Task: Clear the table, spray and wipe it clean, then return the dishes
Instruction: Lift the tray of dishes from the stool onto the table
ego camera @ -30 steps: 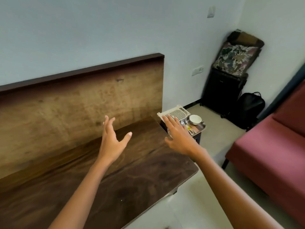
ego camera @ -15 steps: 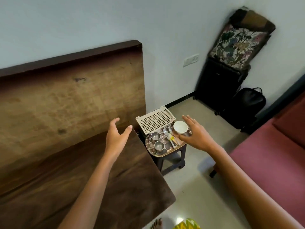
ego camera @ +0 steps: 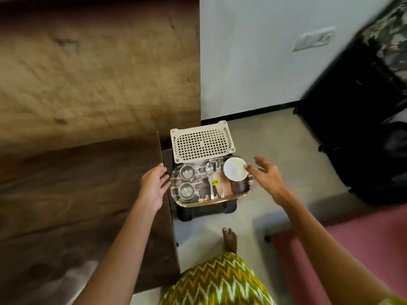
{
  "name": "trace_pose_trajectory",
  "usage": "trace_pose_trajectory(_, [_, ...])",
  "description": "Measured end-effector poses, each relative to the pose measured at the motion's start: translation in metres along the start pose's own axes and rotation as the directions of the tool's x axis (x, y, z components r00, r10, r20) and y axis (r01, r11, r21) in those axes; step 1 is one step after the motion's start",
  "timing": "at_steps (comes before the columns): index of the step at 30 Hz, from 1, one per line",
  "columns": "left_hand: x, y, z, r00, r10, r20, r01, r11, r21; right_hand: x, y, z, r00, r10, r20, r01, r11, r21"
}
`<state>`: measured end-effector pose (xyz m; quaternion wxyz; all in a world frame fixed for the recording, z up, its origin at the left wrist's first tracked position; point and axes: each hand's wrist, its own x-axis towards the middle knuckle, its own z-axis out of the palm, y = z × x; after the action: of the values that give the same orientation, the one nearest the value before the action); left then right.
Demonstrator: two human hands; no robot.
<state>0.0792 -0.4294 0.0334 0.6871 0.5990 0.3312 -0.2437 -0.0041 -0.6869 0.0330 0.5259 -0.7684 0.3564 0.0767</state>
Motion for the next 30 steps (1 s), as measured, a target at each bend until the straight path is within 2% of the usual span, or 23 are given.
trace_pose_trajectory(3, [0.027, -0.048, 0.023, 0.977, -0.158, -0.143, 0.145, 0.985, -0.099, 0.046, 0.036, -0.005, 0.985, 0.167, -0.034, -0.159, 0.971, 0.181])
trace_pose_trajectory(6, [0.054, -0.098, 0.032, 0.909, -0.301, -0.289, 0.245, 0.945, -0.216, 0.087, 0.078, 0.002, 0.945, 0.32, -0.058, -0.289, 0.909, 0.301])
trace_pose_trajectory(8, [0.073, -0.133, 0.033, 0.857, -0.408, -0.316, 0.307, 0.895, -0.324, 0.114, 0.107, 0.011, 0.92, 0.386, -0.075, -0.342, 0.879, 0.331])
trace_pose_trajectory(10, [0.09, -0.159, 0.028, 0.842, -0.449, -0.299, 0.314, 0.858, -0.406, 0.134, 0.13, 0.021, 0.918, 0.39, -0.067, -0.349, 0.877, 0.329])
trace_pose_trajectory(15, [0.136, -0.197, 0.019, 0.867, -0.408, -0.287, 0.227, 0.835, -0.501, 0.176, 0.171, 0.052, 0.935, 0.354, -0.03, -0.33, 0.898, 0.29])
trace_pose_trajectory(18, [0.158, -0.203, 0.02, 0.884, -0.332, -0.328, 0.118, 0.839, -0.531, 0.197, 0.183, 0.065, 0.941, 0.331, -0.069, -0.295, 0.904, 0.31])
trace_pose_trajectory(21, [0.166, -0.203, 0.025, 0.867, -0.305, -0.395, 0.025, 0.817, -0.577, 0.212, 0.185, 0.071, 0.952, 0.294, -0.089, -0.245, 0.902, 0.356])
trace_pose_trajectory(24, [0.172, -0.205, 0.024, 0.848, -0.302, -0.435, -0.005, 0.817, -0.577, 0.221, 0.186, 0.077, 0.96, 0.265, -0.084, -0.216, 0.901, 0.377])
trace_pose_trajectory(27, [0.182, -0.206, 0.02, 0.866, -0.231, -0.443, -0.07, 0.823, -0.564, 0.228, 0.191, 0.081, 0.964, 0.258, -0.069, -0.211, 0.894, 0.396])
trace_pose_trajectory(30, [0.188, -0.204, 0.025, 0.893, -0.208, -0.399, -0.031, 0.855, -0.517, 0.233, 0.196, 0.081, 0.971, 0.232, -0.05, -0.192, 0.892, 0.41])
